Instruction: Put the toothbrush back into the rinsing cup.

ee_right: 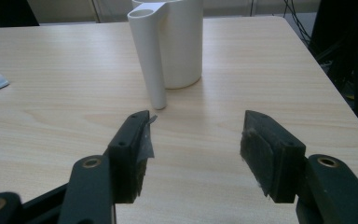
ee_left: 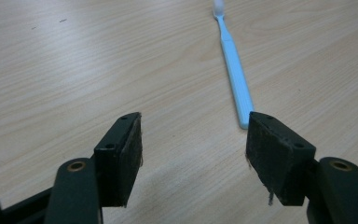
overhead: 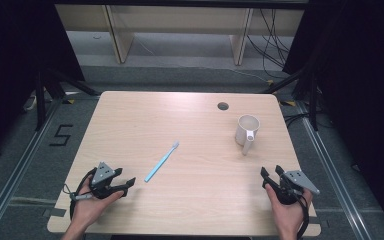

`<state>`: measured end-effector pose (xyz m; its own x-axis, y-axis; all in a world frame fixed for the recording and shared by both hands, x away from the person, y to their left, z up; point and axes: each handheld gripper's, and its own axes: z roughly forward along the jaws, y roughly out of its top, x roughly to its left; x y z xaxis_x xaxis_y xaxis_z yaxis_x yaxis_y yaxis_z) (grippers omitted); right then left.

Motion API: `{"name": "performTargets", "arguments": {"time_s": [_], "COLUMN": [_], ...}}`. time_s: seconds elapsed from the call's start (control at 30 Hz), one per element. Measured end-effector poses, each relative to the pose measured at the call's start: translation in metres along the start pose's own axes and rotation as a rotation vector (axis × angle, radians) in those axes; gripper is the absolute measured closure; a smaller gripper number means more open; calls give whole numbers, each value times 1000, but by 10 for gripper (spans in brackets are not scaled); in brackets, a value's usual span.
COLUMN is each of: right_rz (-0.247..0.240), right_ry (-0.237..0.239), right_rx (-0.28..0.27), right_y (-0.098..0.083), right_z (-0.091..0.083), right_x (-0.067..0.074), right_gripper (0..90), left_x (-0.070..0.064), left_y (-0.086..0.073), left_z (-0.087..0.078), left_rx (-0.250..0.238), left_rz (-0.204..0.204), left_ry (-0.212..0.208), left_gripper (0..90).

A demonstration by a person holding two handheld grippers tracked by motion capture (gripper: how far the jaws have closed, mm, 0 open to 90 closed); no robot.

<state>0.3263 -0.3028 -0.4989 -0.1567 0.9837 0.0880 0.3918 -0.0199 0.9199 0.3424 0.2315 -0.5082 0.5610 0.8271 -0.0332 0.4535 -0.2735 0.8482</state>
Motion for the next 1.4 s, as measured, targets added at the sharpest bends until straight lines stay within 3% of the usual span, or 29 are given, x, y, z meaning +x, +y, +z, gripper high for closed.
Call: {"name": "performTargets", "arguments": {"time_s": [0.07,0.17,0.23,0.27,0.3,0.4,0.47,0.5,0.53,0.57,0.6,0.7,0.73,0.83,0.93,1.07,1.1,1.17,1.27,1.33,1.37,1.4], "right_rz": [29,-15,-22,1,-28,-18,-22,8,-18,-25,-17,-34,-43,-32,-23,-19,-22,-22,-10,-13,7,-26], "right_ry": [8,8,10,4,8,3,6,2,14,0,19,15,5,15,28,31,50,50,59,54,47,51], "right_rx": [-2,7,5,17,20,18,23,43,32,27,19,24,5,10,26,55,43,47,53,50,59,62], "right_y": [-1,-1,-1,0,1,2,4,4,5,6,6,10,11,12,10,11,11,11,11,11,11,12], "right_z": [0,2,2,1,0,1,-1,-3,-3,-4,-4,-7,-7,-9,-7,-6,-4,-5,-6,-5,-6,-6], "right_x": [1,-3,-4,-2,-3,-1,-1,2,1,2,2,2,2,4,4,4,4,4,5,4,6,3], "right_gripper": [434,442,446,447,449,451,451,451,451,451,450,453,454,456,456,451,450,447,441,439,437,436], "left_x": [1,-2,-5,-7,-7,-12,-13,-13,-14,-15,-15,-17,-18,-20,-19,-22,-23,-27,-27,-28,-29,-29], "left_y": [3,12,21,26,26,45,53,53,60,63,65,69,72,75,84,92,94,97,105,111,112,115], "left_z": [1,5,9,11,11,18,21,21,23,24,24,27,30,35,45,58,61,68,77,82,85,88], "left_rx": [13,31,44,54,54,92,104,104,124,138,154,181,215,247,348,384,394,430,476,498,504,513], "left_rz": [11,26,59,69,69,120,132,132,142,154,166,164,164,155,175,191,189,159,205,215,202,202], "left_ry": [-1,-9,-20,-35,-35,-65,-77,-77,-84,-92,-101,-115,-129,-133,-155,-128,-126,-117,-137,-145,-145,-142], "left_gripper": [349,345,344,341,338,345,356,361,364,365,366,378,383,400,425,427,429,444,477,493,501,505]}}
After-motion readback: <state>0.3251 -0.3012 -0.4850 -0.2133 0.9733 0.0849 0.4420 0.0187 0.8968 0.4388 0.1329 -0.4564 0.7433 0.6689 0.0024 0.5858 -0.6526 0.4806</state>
